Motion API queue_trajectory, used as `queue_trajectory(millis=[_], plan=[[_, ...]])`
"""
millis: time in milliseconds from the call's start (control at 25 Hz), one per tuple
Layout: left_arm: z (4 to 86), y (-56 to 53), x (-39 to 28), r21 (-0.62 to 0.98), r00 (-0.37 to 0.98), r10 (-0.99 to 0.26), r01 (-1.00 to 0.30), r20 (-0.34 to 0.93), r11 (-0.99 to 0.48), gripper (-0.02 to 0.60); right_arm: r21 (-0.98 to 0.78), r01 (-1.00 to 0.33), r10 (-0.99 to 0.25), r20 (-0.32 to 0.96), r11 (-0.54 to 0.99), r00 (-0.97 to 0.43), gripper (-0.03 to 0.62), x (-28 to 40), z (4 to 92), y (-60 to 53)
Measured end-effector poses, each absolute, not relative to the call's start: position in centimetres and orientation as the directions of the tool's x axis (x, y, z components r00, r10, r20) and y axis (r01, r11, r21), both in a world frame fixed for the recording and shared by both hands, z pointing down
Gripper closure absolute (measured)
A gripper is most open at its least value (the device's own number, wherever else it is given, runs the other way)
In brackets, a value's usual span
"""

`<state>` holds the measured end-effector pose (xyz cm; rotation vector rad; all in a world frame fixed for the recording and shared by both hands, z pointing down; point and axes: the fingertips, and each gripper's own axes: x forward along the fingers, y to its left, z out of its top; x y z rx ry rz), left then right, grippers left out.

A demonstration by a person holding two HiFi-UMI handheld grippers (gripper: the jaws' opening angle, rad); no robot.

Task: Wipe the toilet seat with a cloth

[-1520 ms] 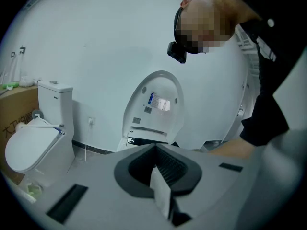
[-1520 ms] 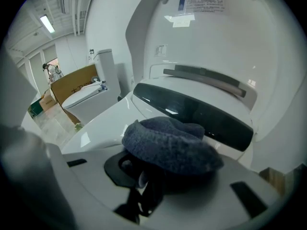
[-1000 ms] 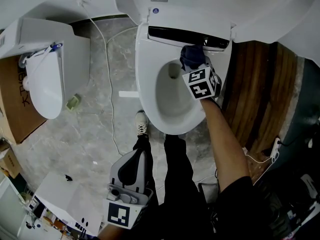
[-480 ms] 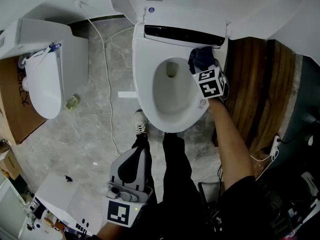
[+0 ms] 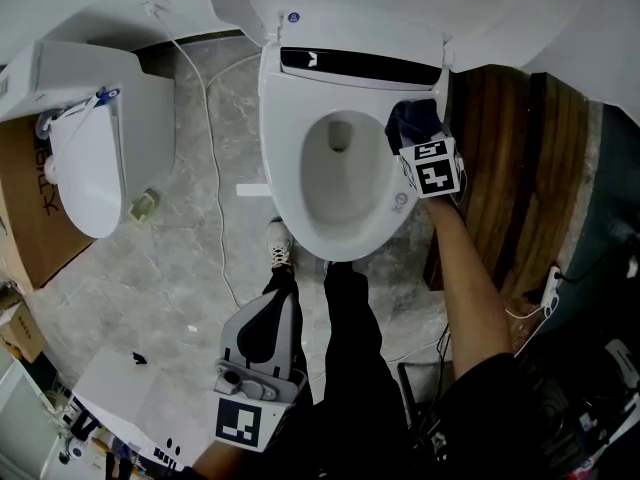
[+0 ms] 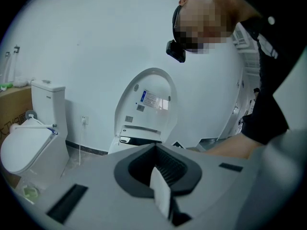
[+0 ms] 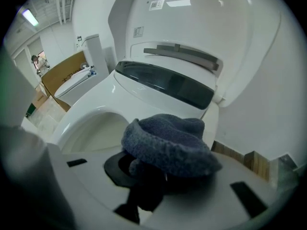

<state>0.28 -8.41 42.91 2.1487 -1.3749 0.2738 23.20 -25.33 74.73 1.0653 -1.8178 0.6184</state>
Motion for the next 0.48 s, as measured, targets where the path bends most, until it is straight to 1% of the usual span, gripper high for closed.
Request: queue_trajectory(millis=[480], plan=[[43.1, -8.0, 1.2, 0.351, 0.475, -0.752, -0.873, 0.457, -0.337, 0.571, 0.002, -0.885, -0.387, 0.900, 0.465, -0.201, 0.500, 24.9, 74.8, -22.3]])
